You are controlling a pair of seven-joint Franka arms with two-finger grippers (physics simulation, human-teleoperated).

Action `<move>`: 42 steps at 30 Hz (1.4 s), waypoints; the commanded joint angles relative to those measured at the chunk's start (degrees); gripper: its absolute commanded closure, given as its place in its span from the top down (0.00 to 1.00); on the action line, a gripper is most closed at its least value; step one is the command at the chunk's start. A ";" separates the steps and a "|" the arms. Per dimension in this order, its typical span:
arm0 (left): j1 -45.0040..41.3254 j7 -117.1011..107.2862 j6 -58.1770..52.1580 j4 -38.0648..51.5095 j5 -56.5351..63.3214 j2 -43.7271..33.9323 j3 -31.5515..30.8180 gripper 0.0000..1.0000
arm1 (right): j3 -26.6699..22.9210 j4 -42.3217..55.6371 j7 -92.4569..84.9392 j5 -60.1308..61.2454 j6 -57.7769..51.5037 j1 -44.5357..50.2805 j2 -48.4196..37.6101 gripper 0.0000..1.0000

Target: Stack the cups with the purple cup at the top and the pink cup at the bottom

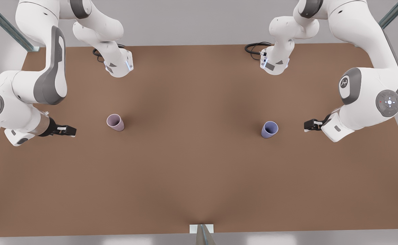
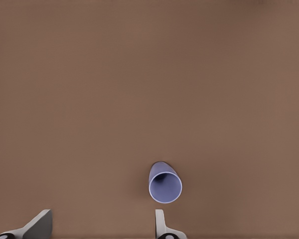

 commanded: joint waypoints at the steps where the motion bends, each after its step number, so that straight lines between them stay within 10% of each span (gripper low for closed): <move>1: 0.00 0.65 0.10 0.03 0.01 -0.07 0.00 1.00 | -0.01 0.03 0.75 0.05 0.22 0.00 -0.07 1.00; 18: 0.00 0.56 0.62 -0.59 -0.08 1.25 0.09 1.00 | -0.37 -35.74 -17.09 5.24 26.41 -0.44 -3.32 1.00; 42: -0.09 0.30 0.10 -1.38 -0.17 1.34 0.17 1.00 | -0.10 -49.19 -21.49 5.41 34.14 0.18 -3.76 1.00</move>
